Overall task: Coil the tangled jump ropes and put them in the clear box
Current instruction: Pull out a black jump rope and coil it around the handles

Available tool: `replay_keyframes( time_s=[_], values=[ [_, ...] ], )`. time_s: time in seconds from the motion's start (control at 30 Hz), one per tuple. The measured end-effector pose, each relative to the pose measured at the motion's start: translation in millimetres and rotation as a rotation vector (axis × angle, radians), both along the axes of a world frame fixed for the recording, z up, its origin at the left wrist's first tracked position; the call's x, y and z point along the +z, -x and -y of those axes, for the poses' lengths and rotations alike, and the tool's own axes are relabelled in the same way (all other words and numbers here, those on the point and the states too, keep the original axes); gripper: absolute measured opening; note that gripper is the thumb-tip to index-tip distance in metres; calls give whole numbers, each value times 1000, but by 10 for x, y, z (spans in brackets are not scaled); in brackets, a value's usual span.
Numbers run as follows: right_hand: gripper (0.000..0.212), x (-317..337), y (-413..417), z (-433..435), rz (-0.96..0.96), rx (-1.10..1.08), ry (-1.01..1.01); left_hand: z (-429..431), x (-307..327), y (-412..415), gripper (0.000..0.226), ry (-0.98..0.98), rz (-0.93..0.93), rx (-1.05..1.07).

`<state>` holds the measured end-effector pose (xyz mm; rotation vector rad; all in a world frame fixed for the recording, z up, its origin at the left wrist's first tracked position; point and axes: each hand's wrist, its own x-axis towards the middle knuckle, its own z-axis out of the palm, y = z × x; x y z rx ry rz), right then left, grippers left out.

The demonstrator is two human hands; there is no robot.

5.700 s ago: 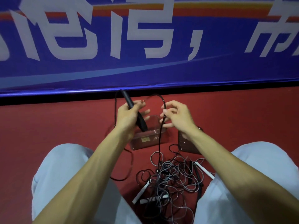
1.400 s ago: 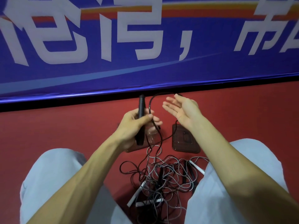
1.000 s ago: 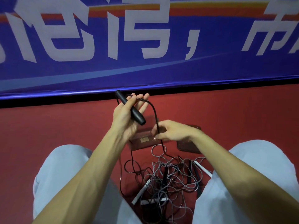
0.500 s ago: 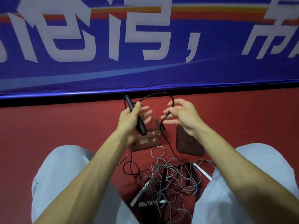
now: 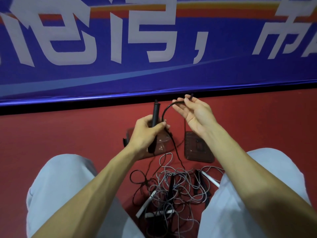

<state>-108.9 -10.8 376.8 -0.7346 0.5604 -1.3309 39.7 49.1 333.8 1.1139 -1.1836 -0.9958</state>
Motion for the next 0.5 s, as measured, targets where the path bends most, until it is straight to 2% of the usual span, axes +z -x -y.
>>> replay_keyframes(
  time_s=[0.13, 0.23, 0.37, 0.43, 0.5],
  values=[
    [16, -95, 8, 52, -192, -69, -50, 10, 91, -37, 3, -9, -287, 15],
    [18, -182, -49, 21, -558, -21, -21, 16, 203, -73, 2, 24, -485, 20],
    [38, -322, -132, -21, -1029, 140, 173, 4, 322, -177, 1, 33, -691, 24],
    [38, -351, -141, -40, -1234, 262, 309, 2, 357, -254, 2, 23, -786, 29],
    [30, -394, -157, -59, -1385, 394, 396, 0, 390, -326, 2, 24, -865, 26]
  ],
)
